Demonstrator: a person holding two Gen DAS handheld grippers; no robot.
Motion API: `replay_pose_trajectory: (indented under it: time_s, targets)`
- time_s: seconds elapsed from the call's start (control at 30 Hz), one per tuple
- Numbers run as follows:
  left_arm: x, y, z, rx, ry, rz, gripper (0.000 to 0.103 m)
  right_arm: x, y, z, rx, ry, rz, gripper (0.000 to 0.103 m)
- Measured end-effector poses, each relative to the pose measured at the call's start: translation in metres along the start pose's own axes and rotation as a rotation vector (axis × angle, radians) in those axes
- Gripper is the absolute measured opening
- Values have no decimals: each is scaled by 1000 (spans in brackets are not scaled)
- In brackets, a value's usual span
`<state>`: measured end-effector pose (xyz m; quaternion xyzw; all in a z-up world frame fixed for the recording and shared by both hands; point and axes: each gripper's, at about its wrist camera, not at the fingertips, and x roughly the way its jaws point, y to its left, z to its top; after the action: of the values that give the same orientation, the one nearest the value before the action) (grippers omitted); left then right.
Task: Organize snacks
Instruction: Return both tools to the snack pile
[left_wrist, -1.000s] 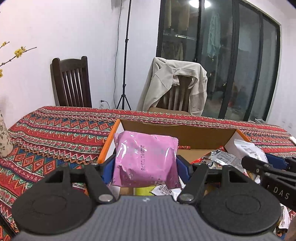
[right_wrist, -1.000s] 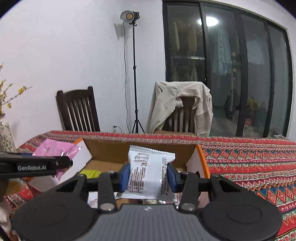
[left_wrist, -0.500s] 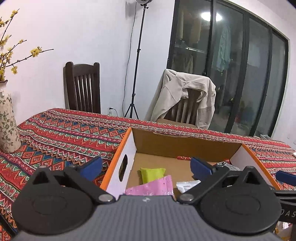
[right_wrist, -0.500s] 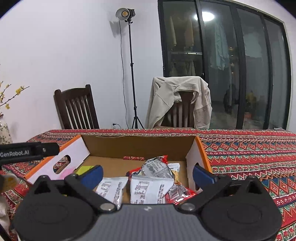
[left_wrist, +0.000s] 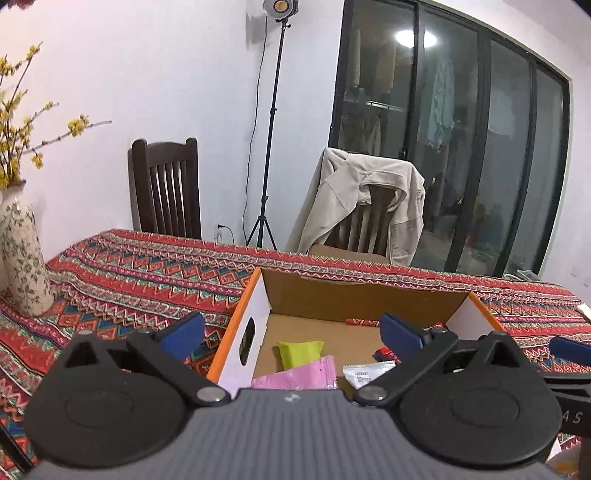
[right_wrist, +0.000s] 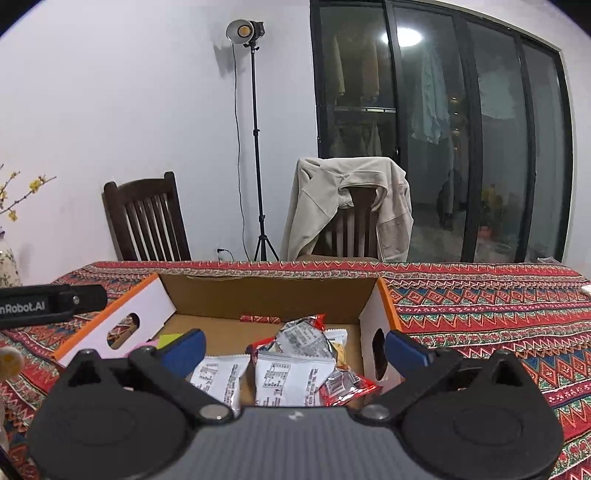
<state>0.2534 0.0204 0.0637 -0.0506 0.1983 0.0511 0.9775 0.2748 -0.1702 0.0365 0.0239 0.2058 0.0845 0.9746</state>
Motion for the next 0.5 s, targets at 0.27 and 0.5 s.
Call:
replay_pose_trajectory:
  time_s: [0.27,0.5]
  targets:
    - [-28,4,13,10,-7,-39,103,-34,1,13,-18,-17,5,103]
    - [-63,8,3,34,-31,-57,103,-65,-1,9,-15,-15,46,103]
